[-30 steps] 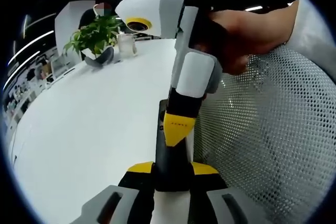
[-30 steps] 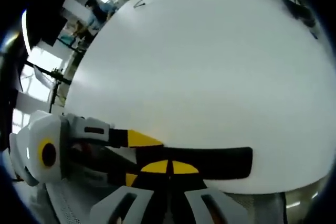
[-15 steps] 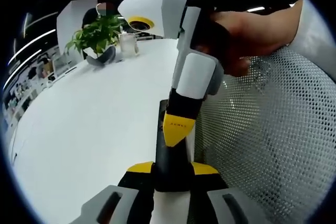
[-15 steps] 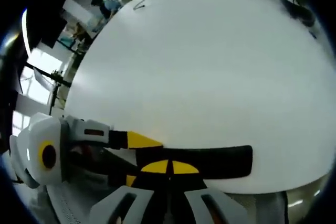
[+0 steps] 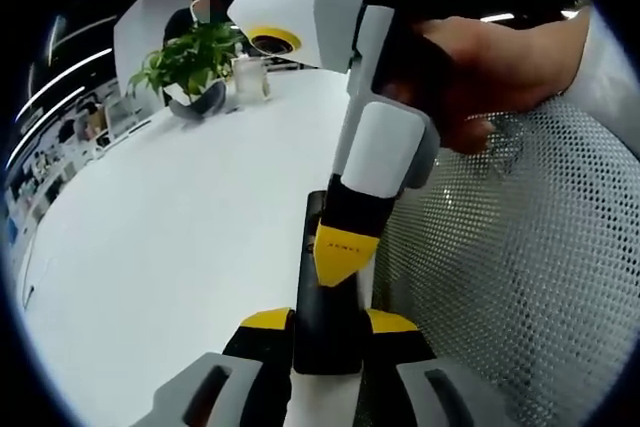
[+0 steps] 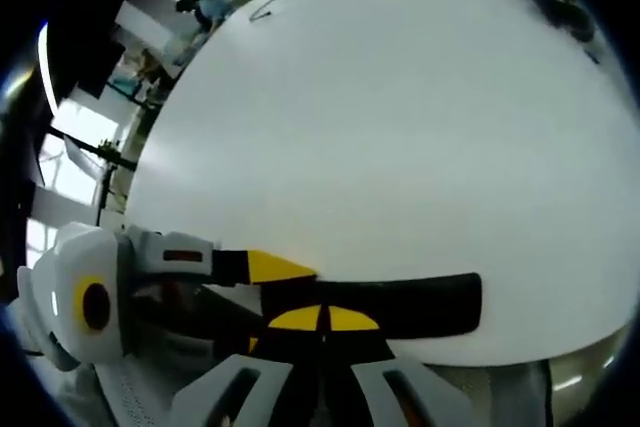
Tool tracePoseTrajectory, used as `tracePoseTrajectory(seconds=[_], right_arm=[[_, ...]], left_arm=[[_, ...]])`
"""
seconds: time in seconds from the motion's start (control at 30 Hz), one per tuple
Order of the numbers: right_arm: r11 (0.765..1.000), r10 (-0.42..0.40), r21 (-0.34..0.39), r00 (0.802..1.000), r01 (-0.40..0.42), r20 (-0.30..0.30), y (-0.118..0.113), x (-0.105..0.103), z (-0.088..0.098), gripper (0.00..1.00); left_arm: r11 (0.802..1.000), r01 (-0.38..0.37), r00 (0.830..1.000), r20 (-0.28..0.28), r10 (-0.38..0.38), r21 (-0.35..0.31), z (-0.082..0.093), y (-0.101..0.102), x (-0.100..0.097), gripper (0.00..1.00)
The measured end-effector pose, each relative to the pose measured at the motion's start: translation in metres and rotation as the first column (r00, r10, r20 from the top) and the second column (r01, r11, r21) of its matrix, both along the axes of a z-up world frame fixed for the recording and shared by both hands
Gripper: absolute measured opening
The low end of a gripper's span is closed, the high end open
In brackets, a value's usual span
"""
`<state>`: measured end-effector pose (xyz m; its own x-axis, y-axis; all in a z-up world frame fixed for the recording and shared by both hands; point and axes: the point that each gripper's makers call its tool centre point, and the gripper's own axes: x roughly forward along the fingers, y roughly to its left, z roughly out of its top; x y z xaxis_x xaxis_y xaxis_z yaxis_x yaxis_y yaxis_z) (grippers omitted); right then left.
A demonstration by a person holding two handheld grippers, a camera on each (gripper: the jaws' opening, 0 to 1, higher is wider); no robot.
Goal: Press the specified remote control buttons in sequence, fully releasing each button before pressing the next.
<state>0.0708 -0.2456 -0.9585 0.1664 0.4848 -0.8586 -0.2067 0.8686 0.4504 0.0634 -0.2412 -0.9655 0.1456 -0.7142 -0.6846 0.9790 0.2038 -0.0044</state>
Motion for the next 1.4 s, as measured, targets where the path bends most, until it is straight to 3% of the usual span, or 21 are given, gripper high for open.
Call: tracePoseTrajectory(seconds=[0.13, 0.27, 0.37, 0.5, 0.6, 0.7, 0.73, 0.8, 0.87, 0.93, 1.03, 1.2, 1.3, 1.4], right_arm=[[1.0, 0.02, -0.017, 0.999, -0.019, 0.026, 0.0, 0.002, 0.004, 0.0], [0.999, 0.023, -0.044, 0.991, -0.017, 0.133, -0.006, 0.013, 0.019, 0.0], [0.997, 0.012, -0.072, 0.969, 0.006, 0.245, -0.015, 0.024, 0.036, 0.0], [0.989, 0.069, -0.147, 0.938, -0.02, 0.339, -0.02, 0.027, 0.05, 0.0], [0.976, 0.146, -0.21, 0.893, -0.06, 0.426, -0.027, 0.029, 0.065, 0.0], [0.954, 0.225, -0.29, 0.822, -0.077, 0.523, -0.042, 0.029, 0.082, 0.0], [0.946, 0.253, -0.316, 0.79, -0.079, 0.559, -0.047, 0.029, 0.088, 0.0], [0.946, 0.253, -0.318, 0.761, -0.065, 0.597, -0.054, 0.028, 0.094, 0.0], [0.959, 0.21, -0.279, 0.756, -0.038, 0.62, -0.06, 0.03, 0.097, 0.0], [0.967, 0.178, -0.254, 0.77, -0.022, 0.612, -0.066, 0.031, 0.096, 0.01], [0.972, 0.143, -0.233, 0.763, 0.011, 0.631, -0.074, 0.037, 0.098, 0.02], [0.973, 0.132, -0.23, 0.735, 0.034, 0.666, -0.081, 0.046, 0.102, 0.17], [0.972, 0.134, -0.233, 0.738, 0.032, 0.661, -0.088, 0.045, 0.1, 0.22], [0.974, 0.147, -0.226, 0.727, 0.01, 0.67, -0.09, 0.039, 0.098, 0.3]], left_arm=[[1.0, 0.0, 1.0, 0.001, 0.0, 0.01, 0.0, 0.002, 0.001, 0.25], [1.0, -0.002, 1.0, 0.0, 0.002, 0.015, 0.0, 0.002, 0.001, 0.25], [1.0, -0.021, 1.0, 0.002, 0.021, 0.012, 0.0, 0.003, 0.002, 0.25], [0.999, -0.029, 1.0, 0.003, 0.029, 0.017, -0.001, 0.004, 0.001, 0.25], [0.999, -0.031, 1.0, 0.002, 0.031, 0.022, -0.001, 0.005, 0.002, 0.25], [0.999, -0.043, 0.999, 0.001, 0.042, 0.025, -0.001, 0.006, 0.003, 0.25], [0.999, -0.045, 0.999, 0.001, 0.045, 0.025, -0.001, 0.006, 0.003, 0.25], [0.998, -0.052, 0.999, 0.001, 0.052, 0.024, -0.001, 0.007, 0.005, 0.25], [0.998, -0.059, 0.998, 0.0, 0.059, 0.024, -0.001, 0.008, 0.006, 0.25], [0.998, -0.061, 0.998, 0.0, 0.061, 0.024, -0.001, 0.008, 0.005, 0.25], [0.998, -0.063, 0.998, 0.001, 0.063, 0.026, -0.003, 0.007, 0.004, 0.25], [0.997, -0.064, 0.998, -0.003, 0.064, 0.045, -0.002, 0.005, 0.004, 0.25], [0.996, -0.062, 0.998, -0.01, 0.063, 0.065, -0.002, 0.005, 0.006, 0.25], [0.994, -0.069, 0.997, -0.016, 0.07, 0.087, -0.003, 0.006, 0.012, 0.25]])
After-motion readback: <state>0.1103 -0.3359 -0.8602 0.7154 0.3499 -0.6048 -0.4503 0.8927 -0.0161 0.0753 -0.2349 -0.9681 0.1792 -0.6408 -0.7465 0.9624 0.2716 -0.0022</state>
